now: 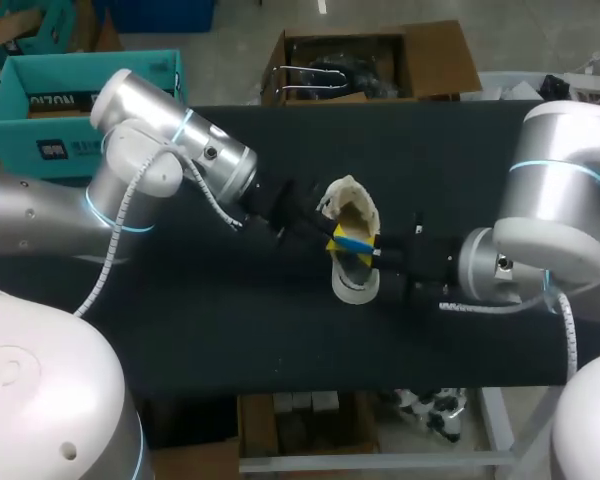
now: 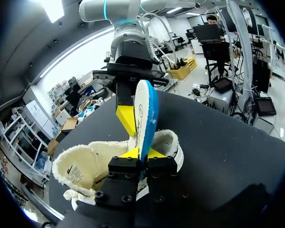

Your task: Open the shoe tongue, take the insole out of the shoe, put the insole back into the shoe, and pack the shoe into the shoebox

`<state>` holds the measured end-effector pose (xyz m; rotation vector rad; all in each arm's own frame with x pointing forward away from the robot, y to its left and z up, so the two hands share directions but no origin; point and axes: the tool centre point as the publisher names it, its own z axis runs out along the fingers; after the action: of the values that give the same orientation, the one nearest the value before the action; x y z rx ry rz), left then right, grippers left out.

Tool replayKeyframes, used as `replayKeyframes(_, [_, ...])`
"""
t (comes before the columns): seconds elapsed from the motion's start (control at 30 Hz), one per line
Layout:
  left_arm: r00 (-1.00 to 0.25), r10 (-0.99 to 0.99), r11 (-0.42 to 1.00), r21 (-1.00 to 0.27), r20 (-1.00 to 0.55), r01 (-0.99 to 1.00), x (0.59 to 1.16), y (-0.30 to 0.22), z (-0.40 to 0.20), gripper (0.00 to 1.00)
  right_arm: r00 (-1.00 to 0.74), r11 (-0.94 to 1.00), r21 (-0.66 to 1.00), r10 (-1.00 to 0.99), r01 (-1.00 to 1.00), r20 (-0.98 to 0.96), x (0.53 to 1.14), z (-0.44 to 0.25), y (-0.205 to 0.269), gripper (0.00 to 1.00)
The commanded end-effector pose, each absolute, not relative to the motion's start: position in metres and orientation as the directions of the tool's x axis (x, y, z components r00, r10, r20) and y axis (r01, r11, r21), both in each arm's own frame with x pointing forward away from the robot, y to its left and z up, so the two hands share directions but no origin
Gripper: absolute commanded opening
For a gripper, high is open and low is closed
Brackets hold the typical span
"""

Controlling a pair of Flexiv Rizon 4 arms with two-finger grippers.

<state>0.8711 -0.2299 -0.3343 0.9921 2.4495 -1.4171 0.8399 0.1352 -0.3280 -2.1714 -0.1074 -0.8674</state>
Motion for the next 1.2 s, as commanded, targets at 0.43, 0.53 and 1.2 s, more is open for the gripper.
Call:
replayKeyframes(0.43, [-0.796,0.427,0.369,-0.721,-0.428,0.586,0.886,-0.237,-0.345,0.00,0.780,-0.710,-0.630,-0.184,0.315,0.598,0.868,-0.341,0.138,0.00])
replayKeyframes(0.53, [-0.808,0.416,0.381,-0.727,-0.417,0.571,0.890,-0.241,-0.351,0.00,0.784,-0.710,-0.634,-0.189,0.307,0.591,0.872,-0.343,0.136,0.00])
replayKeyframes(1.2, [-0.815,0.388,0.356,-0.745,-0.431,0.564,0.886,-0.227,-0.338,0.37,0.806,-0.731,-0.636,-0.210,0.247,0.554,0.870,-0.353,0.124,0.00])
